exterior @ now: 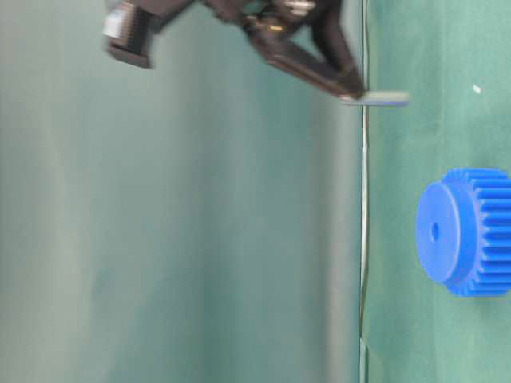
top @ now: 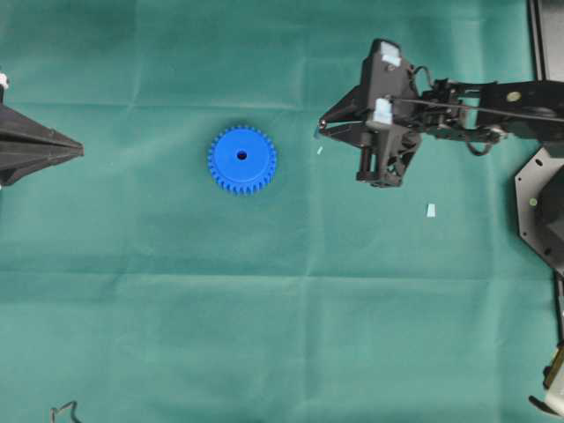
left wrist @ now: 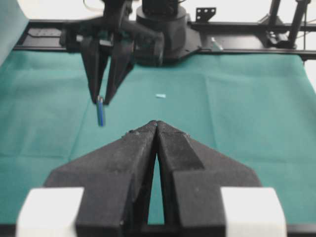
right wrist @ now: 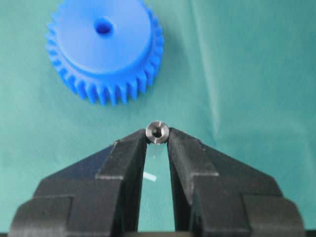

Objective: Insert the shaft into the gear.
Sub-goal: 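Lower the right gripper and close it on the silver shaft, then carry the shaft left with the right gripper over the blue gear's hole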

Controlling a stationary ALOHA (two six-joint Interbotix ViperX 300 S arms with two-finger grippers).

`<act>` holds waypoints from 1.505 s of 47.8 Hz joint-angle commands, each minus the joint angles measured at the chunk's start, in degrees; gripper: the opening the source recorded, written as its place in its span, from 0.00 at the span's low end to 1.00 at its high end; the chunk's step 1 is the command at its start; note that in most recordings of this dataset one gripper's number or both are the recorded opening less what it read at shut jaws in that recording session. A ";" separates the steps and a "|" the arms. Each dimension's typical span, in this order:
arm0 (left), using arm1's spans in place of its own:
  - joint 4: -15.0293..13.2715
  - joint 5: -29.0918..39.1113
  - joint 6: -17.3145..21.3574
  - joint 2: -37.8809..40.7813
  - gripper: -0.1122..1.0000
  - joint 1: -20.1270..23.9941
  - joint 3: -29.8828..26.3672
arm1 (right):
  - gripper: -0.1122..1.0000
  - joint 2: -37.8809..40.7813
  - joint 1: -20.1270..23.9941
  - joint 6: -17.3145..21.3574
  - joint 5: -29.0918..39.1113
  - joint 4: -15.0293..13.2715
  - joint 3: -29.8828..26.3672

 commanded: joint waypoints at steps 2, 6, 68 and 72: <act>0.18 -0.18 0.00 0.18 0.10 0.18 -1.41 | 0.26 -3.69 0.18 0.00 2.90 -0.09 -1.85; 0.18 0.00 0.00 0.18 0.10 0.18 -1.41 | 0.26 -4.66 0.18 0.00 3.87 -0.09 -1.58; 0.18 0.09 -0.09 0.26 0.10 0.18 -1.41 | 0.26 14.50 5.10 -0.09 5.10 -0.79 -22.06; 0.09 0.09 -0.09 0.26 0.10 0.18 -1.41 | 0.26 15.64 5.10 0.00 4.31 -0.70 -21.88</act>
